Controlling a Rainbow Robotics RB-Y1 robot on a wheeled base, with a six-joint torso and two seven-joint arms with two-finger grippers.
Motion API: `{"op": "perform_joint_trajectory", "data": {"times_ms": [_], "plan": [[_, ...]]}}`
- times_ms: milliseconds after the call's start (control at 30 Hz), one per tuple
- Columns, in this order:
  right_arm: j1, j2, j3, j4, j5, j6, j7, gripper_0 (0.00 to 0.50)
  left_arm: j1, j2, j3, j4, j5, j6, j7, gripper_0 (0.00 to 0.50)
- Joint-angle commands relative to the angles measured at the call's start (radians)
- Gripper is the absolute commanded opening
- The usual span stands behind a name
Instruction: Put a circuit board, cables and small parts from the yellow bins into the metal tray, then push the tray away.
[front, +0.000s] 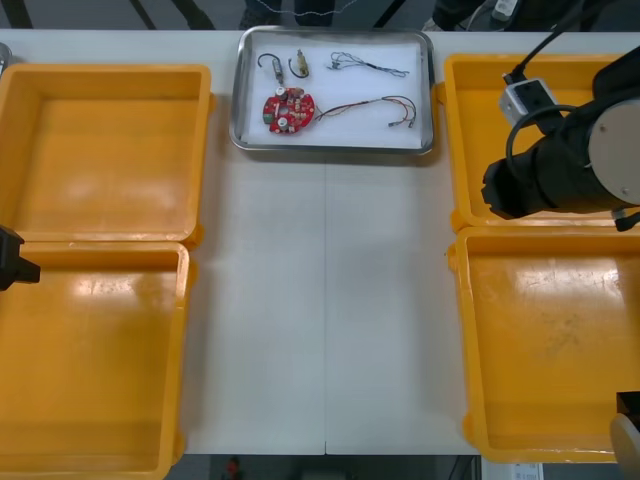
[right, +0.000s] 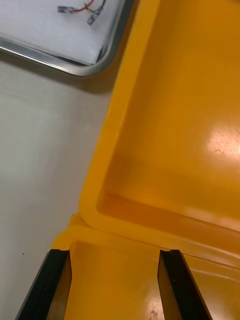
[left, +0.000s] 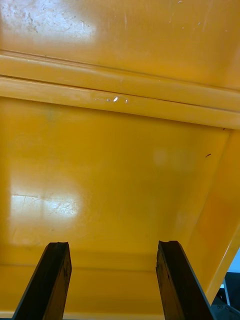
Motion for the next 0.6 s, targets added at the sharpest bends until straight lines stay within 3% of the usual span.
{"op": "perform_joint_trajectory", "data": {"times_ms": [33, 167, 600], "plan": [[0.049, -0.063, -0.106, -0.039, -0.068, 0.003, -0.020, 0.500, 0.014, 0.044, 0.032, -0.028, 0.008, 0.006, -0.063, 0.500], [0.086, -0.089, -0.159, -0.039, -0.108, 0.003, -0.021, 0.500, 0.014, 0.044, 0.032, -0.028, 0.008, 0.006, -0.063, 0.500], [0.207, -0.136, -0.248, -0.040, -0.129, 0.003, -0.023, 0.500, 0.014, 0.044, 0.032, -0.028, 0.008, 0.006, -0.063, 0.500]]}}
